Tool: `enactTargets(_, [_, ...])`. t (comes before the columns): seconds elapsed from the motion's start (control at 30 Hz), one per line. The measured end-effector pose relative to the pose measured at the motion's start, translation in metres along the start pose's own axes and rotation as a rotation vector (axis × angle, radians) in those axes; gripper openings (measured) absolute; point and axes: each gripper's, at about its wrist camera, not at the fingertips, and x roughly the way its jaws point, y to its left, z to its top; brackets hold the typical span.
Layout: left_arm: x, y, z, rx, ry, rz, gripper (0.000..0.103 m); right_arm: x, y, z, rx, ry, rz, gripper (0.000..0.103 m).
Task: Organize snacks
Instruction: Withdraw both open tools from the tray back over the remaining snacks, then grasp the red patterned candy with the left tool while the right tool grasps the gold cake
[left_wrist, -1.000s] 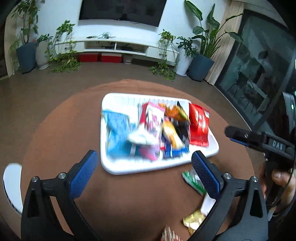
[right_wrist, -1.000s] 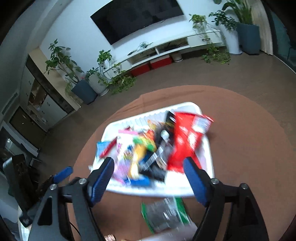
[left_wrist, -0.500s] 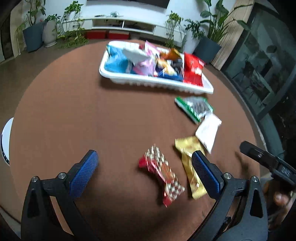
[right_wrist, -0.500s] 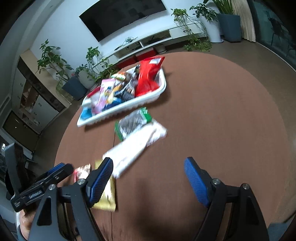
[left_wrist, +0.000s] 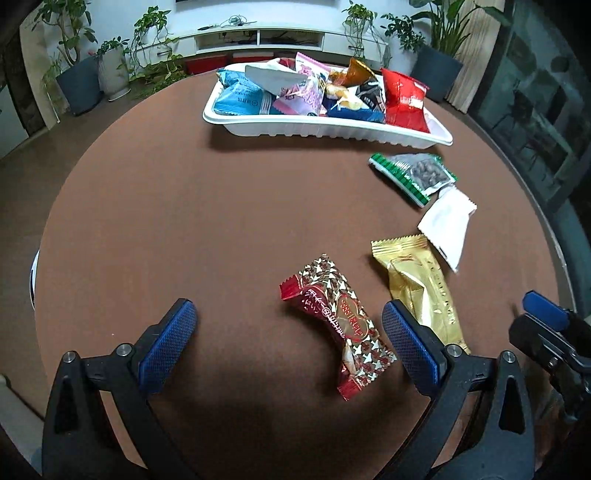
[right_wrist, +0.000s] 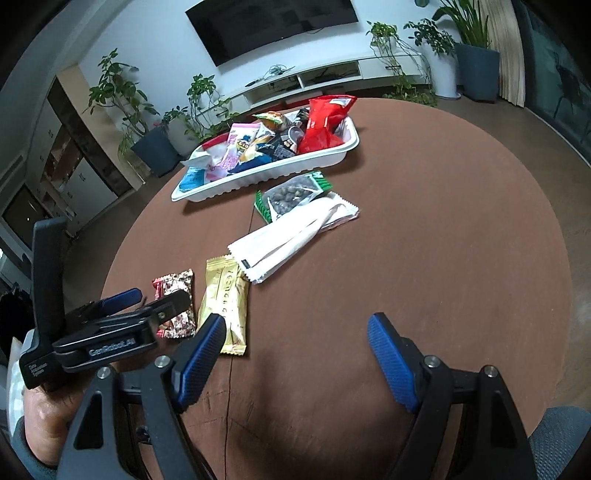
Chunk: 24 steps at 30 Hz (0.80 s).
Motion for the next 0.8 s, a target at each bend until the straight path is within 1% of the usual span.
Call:
enactTargets(0.13, [0.005,0.0,-0.001,0.01,0.009,0.01,0.102,0.001,0.004,-0.001,-0.016,0.002,-0.007,0.081])
enactTargets(0.33, [0.008,0.0,0.0,0.026,0.001,0.038,0.101,0.002,0.011,-0.001,-0.049,-0.005,-0.025,0.081])
enactTargets(0.43, [0.008,0.0,0.0,0.039,-0.008,0.052,0.096,0.004,0.013,-0.001,-0.056,-0.002,-0.03,0.081])
enactTargets(0.53, [0.006,0.002,0.001,0.043,-0.015,0.05,0.089,0.004,0.015,-0.002,-0.067,-0.005,-0.041,0.081])
enactTargets(0.8, [0.006,0.007,0.003,0.067,-0.024,0.036,0.082,0.008,0.026,-0.001,-0.1,0.003,-0.053,0.081])
